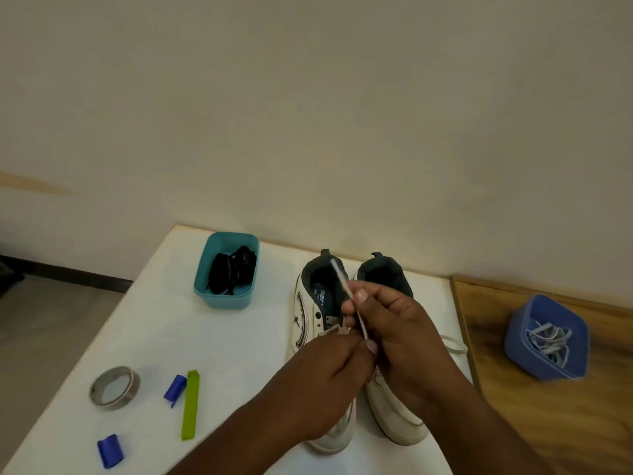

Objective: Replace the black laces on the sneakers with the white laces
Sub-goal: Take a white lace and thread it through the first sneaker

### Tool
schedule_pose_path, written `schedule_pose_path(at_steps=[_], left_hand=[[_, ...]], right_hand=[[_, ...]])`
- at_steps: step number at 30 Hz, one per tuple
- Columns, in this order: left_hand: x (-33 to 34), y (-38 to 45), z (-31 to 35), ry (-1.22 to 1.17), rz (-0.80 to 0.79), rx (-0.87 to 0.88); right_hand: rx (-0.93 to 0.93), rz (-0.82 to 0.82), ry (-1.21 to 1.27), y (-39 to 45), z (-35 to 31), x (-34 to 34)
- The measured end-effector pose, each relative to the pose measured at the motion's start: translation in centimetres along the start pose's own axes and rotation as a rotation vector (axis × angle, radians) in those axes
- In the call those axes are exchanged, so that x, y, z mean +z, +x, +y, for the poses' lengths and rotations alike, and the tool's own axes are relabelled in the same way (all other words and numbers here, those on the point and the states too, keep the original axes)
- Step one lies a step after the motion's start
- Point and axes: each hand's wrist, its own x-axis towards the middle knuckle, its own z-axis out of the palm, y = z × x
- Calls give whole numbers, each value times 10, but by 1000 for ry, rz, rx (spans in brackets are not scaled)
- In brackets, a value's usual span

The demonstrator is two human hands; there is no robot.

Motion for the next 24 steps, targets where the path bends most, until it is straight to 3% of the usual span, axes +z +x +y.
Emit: schedule_pose_path(at_steps=[4, 7, 10, 12, 14, 16, 24], left_hand=[[-1, -2, 1, 144, -73, -44], [-3, -4, 1, 179, -148, -64], [-4, -5, -1, 270, -47, -62], [-10, -2, -5, 308, 192, -105], [-21, 2, -10, 223, 444, -188], [-28, 6, -15, 219, 533, -269], [-19, 11, -33, 192, 416, -309]], right_hand=[[37, 29, 185, 6, 4, 1], [4, 80, 118, 9, 8, 2], [-234, 217, -477, 12, 20, -5], [-451, 246, -932, 15, 32, -12], [-541, 231, -1188, 18, 40, -12], [-579, 250, -1299, 20, 45, -9], [-605, 292, -1500, 22, 44, 3]])
